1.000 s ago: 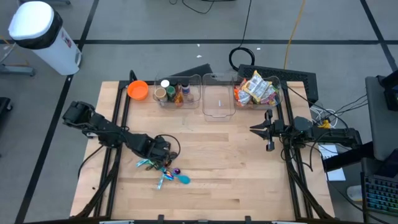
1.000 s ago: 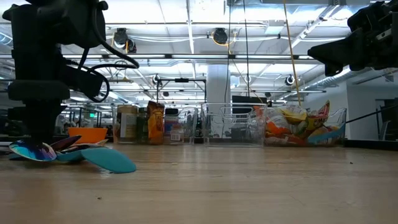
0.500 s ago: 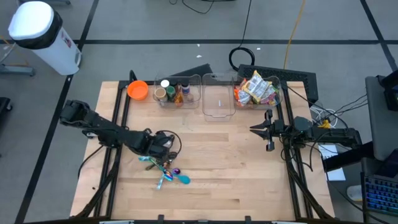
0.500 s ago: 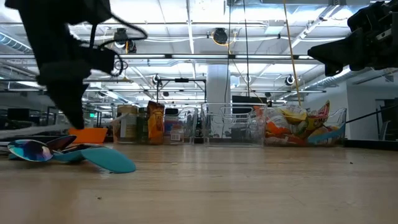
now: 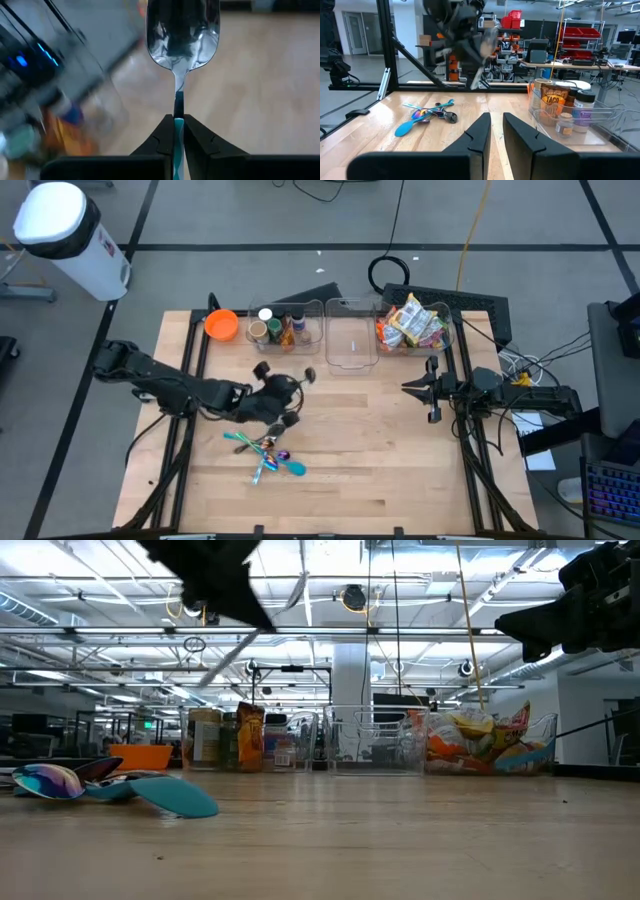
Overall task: Pick & Place Food Item
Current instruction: Put the right blue pattern spoon into the center transparent bin
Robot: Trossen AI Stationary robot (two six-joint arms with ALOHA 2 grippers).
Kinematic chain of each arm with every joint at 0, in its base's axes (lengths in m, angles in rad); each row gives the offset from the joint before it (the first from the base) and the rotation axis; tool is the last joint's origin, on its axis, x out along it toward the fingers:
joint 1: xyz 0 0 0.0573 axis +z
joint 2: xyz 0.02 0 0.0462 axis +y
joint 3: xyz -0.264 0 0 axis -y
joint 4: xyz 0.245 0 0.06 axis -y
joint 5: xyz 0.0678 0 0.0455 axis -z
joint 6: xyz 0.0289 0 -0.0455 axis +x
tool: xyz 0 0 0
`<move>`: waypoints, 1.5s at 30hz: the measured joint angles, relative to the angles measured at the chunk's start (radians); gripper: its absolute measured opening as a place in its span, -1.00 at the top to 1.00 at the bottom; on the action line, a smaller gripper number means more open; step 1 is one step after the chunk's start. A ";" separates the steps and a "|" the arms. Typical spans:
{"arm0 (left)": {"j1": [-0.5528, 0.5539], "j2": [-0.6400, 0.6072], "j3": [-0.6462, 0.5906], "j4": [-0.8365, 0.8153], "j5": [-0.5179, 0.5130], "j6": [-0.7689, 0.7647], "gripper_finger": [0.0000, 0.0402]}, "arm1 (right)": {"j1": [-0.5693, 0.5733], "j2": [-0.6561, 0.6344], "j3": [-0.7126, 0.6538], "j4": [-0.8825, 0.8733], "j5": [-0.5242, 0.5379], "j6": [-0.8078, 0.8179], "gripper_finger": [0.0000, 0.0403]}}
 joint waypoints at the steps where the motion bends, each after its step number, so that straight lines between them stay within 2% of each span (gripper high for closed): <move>1: 0.012 0.007 0.000 0.054 -0.016 0.042 0.90 | 0.000 0.000 0.000 0.000 0.000 0.000 0.79; 7: 0.106 0.075 0.000 0.314 -0.049 0.254 0.92 | 0.000 0.000 0.000 0.002 0.001 -0.012 0.79; 11: 0.175 0.155 0.000 0.462 -0.047 0.372 0.89 | 0.001 0.000 0.000 0.069 -0.010 -0.136 0.79; 16: 0.236 0.245 0.000 0.648 -0.007 0.496 0.93 | 0.002 0.000 0.000 0.186 -0.100 -0.007 0.79; 23: 0.280 0.300 0.000 0.801 -0.002 0.622 0.90 | 0.003 0.000 0.000 0.313 -0.100 0.120 0.79; 25: 0.289 0.304 0.000 0.819 -0.002 0.639 0.89 | 0.003 0.001 0.000 0.332 -0.083 0.123 0.79; 28: 0.299 0.304 0.000 0.858 0.031 0.665 0.92 | 0.003 0.031 0.000 0.374 0.015 0.145 0.79; 32: 0.307 0.304 0.000 0.888 0.135 0.648 0.92 | 0.003 0.140 0.000 0.494 0.188 0.146 0.79; 35: 0.307 0.304 0.000 0.897 0.154 0.636 0.89 | 0.003 0.248 0.000 0.595 0.292 0.122 0.79; 42: 0.307 0.304 0.000 0.895 0.175 0.633 0.93 | 0.003 0.540 0.083 0.692 0.312 0.118 0.79; 45: 0.308 0.304 0.000 0.894 0.182 0.630 0.93 | 0.003 0.670 0.171 0.730 0.312 0.112 0.77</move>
